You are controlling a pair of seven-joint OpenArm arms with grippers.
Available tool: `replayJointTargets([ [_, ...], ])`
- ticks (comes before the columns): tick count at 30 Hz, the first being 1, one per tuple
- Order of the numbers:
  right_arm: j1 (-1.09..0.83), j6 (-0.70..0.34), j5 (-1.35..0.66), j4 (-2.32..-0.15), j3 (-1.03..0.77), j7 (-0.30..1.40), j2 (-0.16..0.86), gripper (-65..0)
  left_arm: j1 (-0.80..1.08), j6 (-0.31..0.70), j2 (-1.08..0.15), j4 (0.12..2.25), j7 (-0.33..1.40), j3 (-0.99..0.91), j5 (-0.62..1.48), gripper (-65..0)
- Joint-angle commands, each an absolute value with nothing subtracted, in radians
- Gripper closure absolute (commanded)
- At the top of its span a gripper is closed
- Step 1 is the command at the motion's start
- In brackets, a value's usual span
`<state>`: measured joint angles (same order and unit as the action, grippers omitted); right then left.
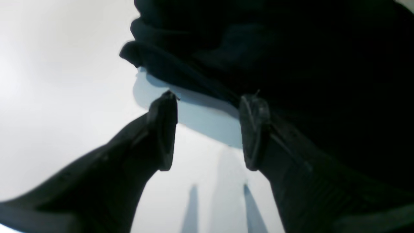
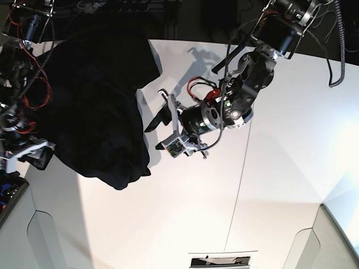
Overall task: Layout the t-shirt on the table in an organized manner, then fold the t-shirt properly
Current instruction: 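Raise the shirt higher and shake it out between both grippers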
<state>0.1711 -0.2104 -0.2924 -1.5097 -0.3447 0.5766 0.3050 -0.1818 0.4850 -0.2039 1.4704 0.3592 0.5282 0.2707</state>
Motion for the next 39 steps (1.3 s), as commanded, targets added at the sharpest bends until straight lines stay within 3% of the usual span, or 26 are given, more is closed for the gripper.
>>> replayJointTargets([
  [1,0.207,-0.206,-0.288,-1.503,-0.321,0.548,0.319,-33.0,-0.215,0.483,-0.189,1.456,0.329,0.522,0.28,-33.7],
  [18,0.267,-0.214,-0.185,-1.446,-0.208,0.469,0.152,-33.0,-0.258,0.481,-0.124,1.372,0.274,0.522,0.264,-33.5],
  [22,0.305,-0.215,-0.151,-1.376,-0.182,0.464,0.149,-33.0,-0.258,0.446,-0.109,1.338,0.246,0.522,0.237,-33.5],
  [27,0.347,-0.234,-0.134,-1.25,-0.148,0.438,0.149,-33.0,-0.269,0.419,-0.073,1.234,0.17,0.522,0.193,-26.4],
  [34,0.352,-0.237,-0.134,-1.213,-0.117,0.418,0.149,-33.0,-0.29,0.419,-0.066,1.201,0.154,0.522,0.194,-25.6],
  [39,0.352,-0.24,-0.134,-1.213,-0.117,0.419,0.149,-29.4,-0.29,0.419,-0.063,1.201,0.154,0.522,0.193,-1.4],
])
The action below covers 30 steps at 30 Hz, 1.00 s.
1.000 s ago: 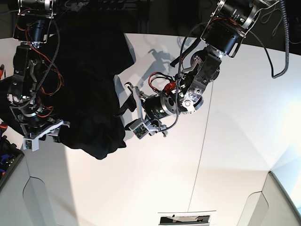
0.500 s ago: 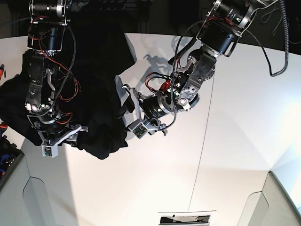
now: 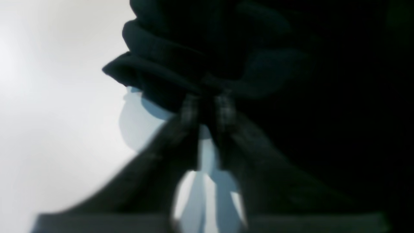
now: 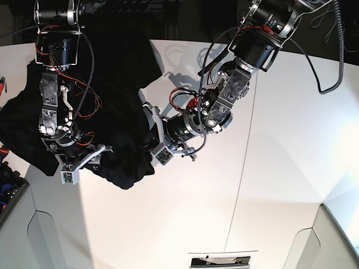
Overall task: Layout the t-shirt on the table in an organized manner, then fold the t-shirt properly
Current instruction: 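Raise the shirt higher and shake it out between both grippers, then lower the shirt onto the table and open the left gripper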
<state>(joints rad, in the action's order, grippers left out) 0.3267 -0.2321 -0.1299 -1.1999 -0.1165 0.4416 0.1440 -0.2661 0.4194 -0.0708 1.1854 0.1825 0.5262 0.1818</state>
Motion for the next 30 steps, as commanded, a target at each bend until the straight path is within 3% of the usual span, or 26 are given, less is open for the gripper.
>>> replayJointTargets([
  [1,0.352,-0.24,-0.13,-1.213,-0.117,0.419,0.149,-27.7,-0.291,0.419,-0.063,1.201,0.153,0.522,0.192,0.0],
  [10,0.352,-0.196,0.053,-1.213,-0.117,0.362,0.158,0.0,-0.287,0.411,-0.065,1.217,0.157,0.468,0.141,0.0],
  [19,0.351,-0.186,0.052,-1.213,-0.119,0.38,0.229,0.0,-0.188,0.494,-0.132,1.422,0.236,0.345,0.276,0.0],
  [30,0.349,-0.171,0.052,-1.213,-0.125,0.39,0.281,0.0,0.009,0.494,-0.279,1.647,0.236,0.146,0.282,0.0],
])
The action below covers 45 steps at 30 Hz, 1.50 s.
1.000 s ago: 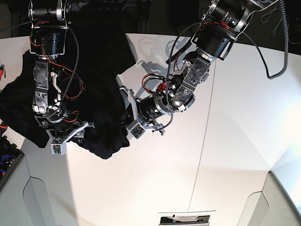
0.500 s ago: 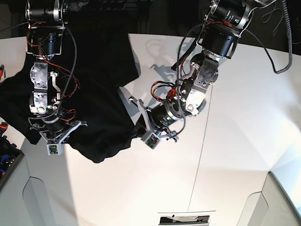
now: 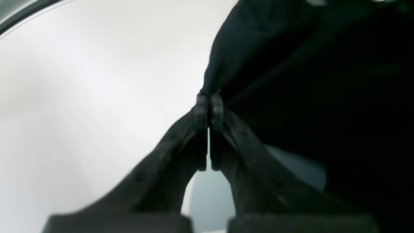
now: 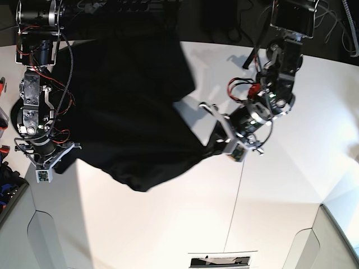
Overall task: Layout the t-shirt on the table in an organized manner, then fold the t-shirt properly
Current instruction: 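Lower the shirt onto the table and open the left gripper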
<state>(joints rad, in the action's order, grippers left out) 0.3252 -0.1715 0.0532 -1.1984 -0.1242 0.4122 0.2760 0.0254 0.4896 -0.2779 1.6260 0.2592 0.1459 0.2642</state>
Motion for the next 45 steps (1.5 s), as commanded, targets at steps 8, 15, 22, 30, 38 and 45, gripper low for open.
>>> replayJointTargets([
  [8,0.329,-0.162,-0.012,-1.213,-0.125,0.393,0.282,0.0,0.089,0.643,-0.316,1.708,0.237,0.027,0.434,0.0],
  [15,0.302,-0.226,-0.118,-1.214,-0.125,0.405,0.265,0.0,0.097,0.645,-0.316,1.728,0.236,0.026,0.447,0.0],
  [22,0.302,-0.242,-0.102,-1.214,-0.125,0.419,0.204,0.0,0.097,0.645,-0.316,1.728,0.244,0.026,0.449,0.0],
  [30,0.287,-0.24,-0.053,-1.213,-0.125,0.416,0.196,0.0,0.097,0.645,-0.316,1.728,0.262,0.026,0.449,0.0],
  [38,0.268,-0.239,-0.041,-1.125,-0.125,0.416,0.236,0.0,0.097,0.645,-0.323,1.734,0.275,0.026,0.453,0.0],
  [45,0.268,-0.232,-0.042,-1.073,-0.127,0.417,0.281,0.0,0.098,0.645,-0.358,1.755,0.29,0.004,0.453,0.0],
])
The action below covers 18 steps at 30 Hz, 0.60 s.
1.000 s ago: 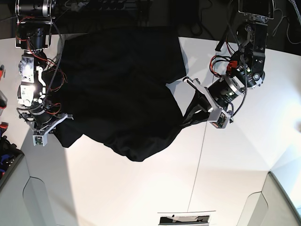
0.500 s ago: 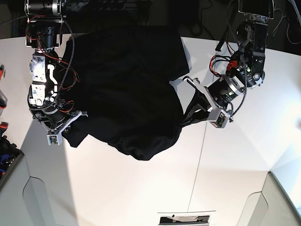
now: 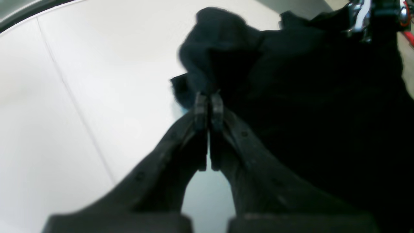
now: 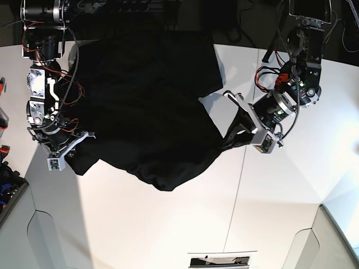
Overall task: Layout the t-shirt on the table in an organized manner, then fold the t-shirt properly
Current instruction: 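Lower the shirt onto the table and open the left gripper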
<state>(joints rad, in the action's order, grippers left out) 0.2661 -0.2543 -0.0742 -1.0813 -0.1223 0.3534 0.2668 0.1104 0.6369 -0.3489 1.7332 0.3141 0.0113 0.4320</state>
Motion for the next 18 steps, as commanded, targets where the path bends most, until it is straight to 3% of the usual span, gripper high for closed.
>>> replayJointTargets([
  [1,0.268,-0.231,-0.041,-1.073,-0.127,0.417,0.285,0.0,0.097,0.645,-0.361,1.76,0.294,-0.008,0.454,0.0],
  [18,0.268,-0.23,-0.041,-1.073,-0.138,0.419,0.291,0.0,0.102,0.648,-0.369,1.89,0.519,-0.421,0.7,-2.1],
])
